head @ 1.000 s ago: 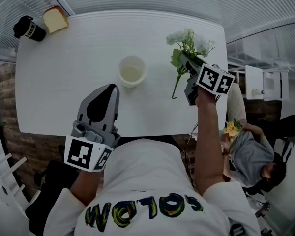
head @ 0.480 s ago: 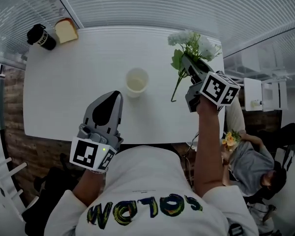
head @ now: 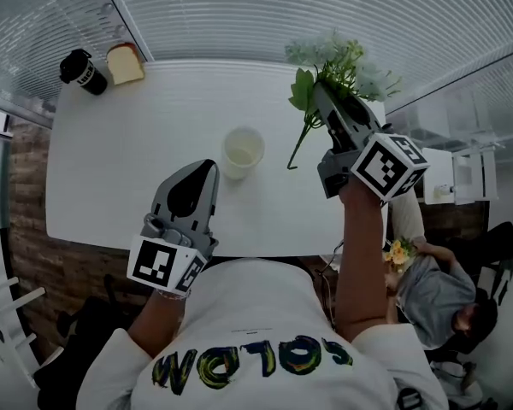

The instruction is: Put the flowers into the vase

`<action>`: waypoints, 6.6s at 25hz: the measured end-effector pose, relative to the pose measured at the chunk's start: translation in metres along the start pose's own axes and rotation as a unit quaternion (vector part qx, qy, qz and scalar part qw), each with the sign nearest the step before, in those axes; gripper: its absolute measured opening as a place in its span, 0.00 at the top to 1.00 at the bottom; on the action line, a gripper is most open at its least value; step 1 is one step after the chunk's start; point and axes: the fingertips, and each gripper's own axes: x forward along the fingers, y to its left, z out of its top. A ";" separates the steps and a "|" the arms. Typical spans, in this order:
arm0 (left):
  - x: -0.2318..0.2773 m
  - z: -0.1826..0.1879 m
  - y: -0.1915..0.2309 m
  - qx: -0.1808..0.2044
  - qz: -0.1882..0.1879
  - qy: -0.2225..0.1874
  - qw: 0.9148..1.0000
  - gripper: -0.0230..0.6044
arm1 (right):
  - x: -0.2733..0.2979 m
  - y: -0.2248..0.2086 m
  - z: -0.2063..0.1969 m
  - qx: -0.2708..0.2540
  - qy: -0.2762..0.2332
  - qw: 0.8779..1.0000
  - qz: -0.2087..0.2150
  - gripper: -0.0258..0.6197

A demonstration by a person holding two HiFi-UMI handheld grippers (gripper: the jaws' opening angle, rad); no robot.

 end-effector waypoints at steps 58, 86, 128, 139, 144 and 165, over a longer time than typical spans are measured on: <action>0.017 -0.028 0.003 0.033 0.003 0.035 0.999 0.93 | 0.027 0.109 -0.029 -0.104 -0.073 0.985 0.117 0.79; 0.045 -0.051 0.006 0.090 0.005 0.086 0.992 0.69 | 0.035 0.101 -0.084 -0.151 -0.008 0.979 0.136 0.60; 0.026 -0.053 -0.007 0.081 0.009 0.068 0.994 0.69 | -0.021 0.113 -0.102 -0.072 0.014 0.975 0.209 0.45; 0.015 -0.035 -0.005 0.073 0.016 0.050 0.996 0.69 | -0.032 0.115 -0.092 -0.099 0.012 0.976 0.193 0.46; 0.015 -0.027 -0.005 0.072 0.015 0.045 0.996 0.69 | -0.036 0.114 -0.093 -0.106 0.027 0.971 0.211 0.44; -0.019 0.004 -0.028 0.047 0.005 0.025 0.999 0.71 | -0.084 0.110 -0.059 -0.172 0.000 0.976 0.133 0.56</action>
